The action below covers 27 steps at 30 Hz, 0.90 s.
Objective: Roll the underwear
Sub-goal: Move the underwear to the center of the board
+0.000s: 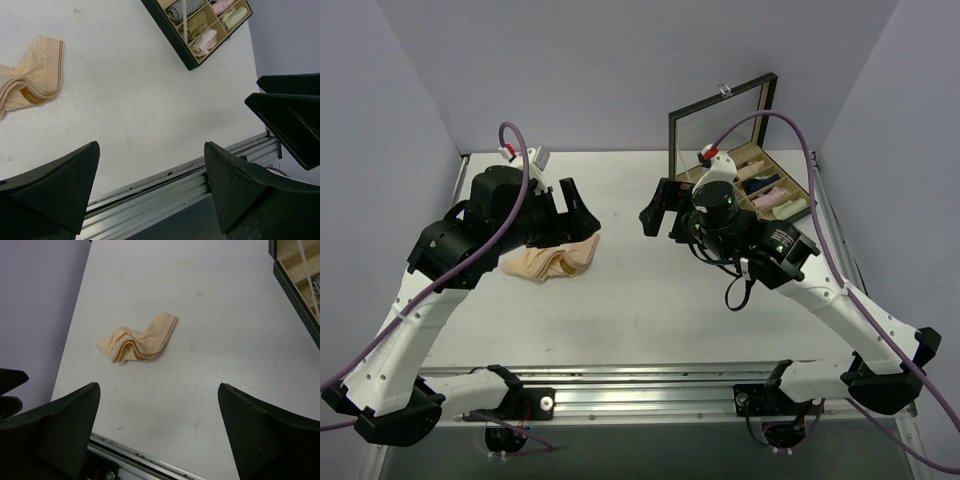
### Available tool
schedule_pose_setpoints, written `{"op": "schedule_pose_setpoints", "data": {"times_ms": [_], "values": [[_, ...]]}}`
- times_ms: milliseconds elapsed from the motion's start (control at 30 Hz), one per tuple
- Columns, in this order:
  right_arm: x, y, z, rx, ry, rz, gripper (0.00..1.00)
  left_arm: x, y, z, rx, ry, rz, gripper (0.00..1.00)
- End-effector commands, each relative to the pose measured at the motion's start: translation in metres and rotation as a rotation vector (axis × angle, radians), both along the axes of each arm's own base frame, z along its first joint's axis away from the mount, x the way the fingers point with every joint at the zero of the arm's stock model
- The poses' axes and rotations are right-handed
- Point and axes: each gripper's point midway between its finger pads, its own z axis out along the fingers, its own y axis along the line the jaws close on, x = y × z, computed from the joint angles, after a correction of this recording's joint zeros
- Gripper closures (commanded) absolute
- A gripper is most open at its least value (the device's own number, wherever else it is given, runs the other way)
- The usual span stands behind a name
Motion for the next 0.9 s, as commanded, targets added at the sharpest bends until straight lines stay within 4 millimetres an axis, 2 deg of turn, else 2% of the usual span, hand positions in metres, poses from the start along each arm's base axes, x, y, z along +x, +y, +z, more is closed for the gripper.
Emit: {"op": "schedule_pose_setpoints", "data": {"times_ms": [0,167,267,300,333,400,433,500,533,600,667,700,833,867], "values": [[0.01,-0.004,0.014,0.019,-0.034,-0.04,0.0,0.007,-0.005,0.009,-0.033,-0.035,-0.02,0.06],[0.009,-0.011,0.011,0.006,-0.029,-0.054,0.0,0.018,0.0,-0.003,-0.031,0.015,0.003,0.06],[0.009,-0.015,0.01,0.006,-0.028,-0.06,0.0,0.035,0.011,-0.023,-0.04,0.077,0.043,0.06],[0.009,-0.017,0.009,0.005,-0.027,-0.063,0.0,0.039,0.012,-0.034,-0.045,0.119,0.039,0.05],[0.009,-0.017,0.009,0.006,-0.026,-0.064,0.0,0.05,0.029,-0.05,-0.037,0.161,0.087,0.04],[0.005,-0.018,0.007,0.015,-0.024,-0.056,0.0,0.062,0.038,-0.075,-0.051,0.241,0.09,0.02],[0.004,-0.019,0.006,0.018,-0.023,-0.053,0.0,0.074,0.056,-0.085,-0.046,0.253,0.129,0.0],[0.0,-0.018,0.0,0.011,-0.018,-0.023,0.0,0.084,0.076,-0.122,0.02,0.32,0.172,0.0],[-0.001,-0.018,-0.003,0.003,-0.017,-0.01,0.0,0.091,0.09,-0.133,0.044,0.338,0.209,0.05],[-0.001,-0.017,-0.012,-0.025,-0.003,0.005,0.01,0.097,0.102,-0.165,0.098,0.405,0.226,0.09],[0.001,-0.017,-0.021,-0.06,0.023,0.007,0.03,0.102,0.119,-0.187,0.178,0.439,0.258,0.13],[0.001,-0.017,-0.02,-0.07,0.024,0.012,0.04,0.104,0.123,-0.204,0.207,0.482,0.263,0.15],[0.007,-0.02,-0.032,-0.127,0.054,-0.002,0.1,0.106,0.131,-0.232,0.238,0.546,0.278,0.19],[0.014,-0.023,-0.038,-0.143,0.063,-0.019,0.16,0.107,0.132,-0.235,0.238,0.554,0.287,0.19]]}}
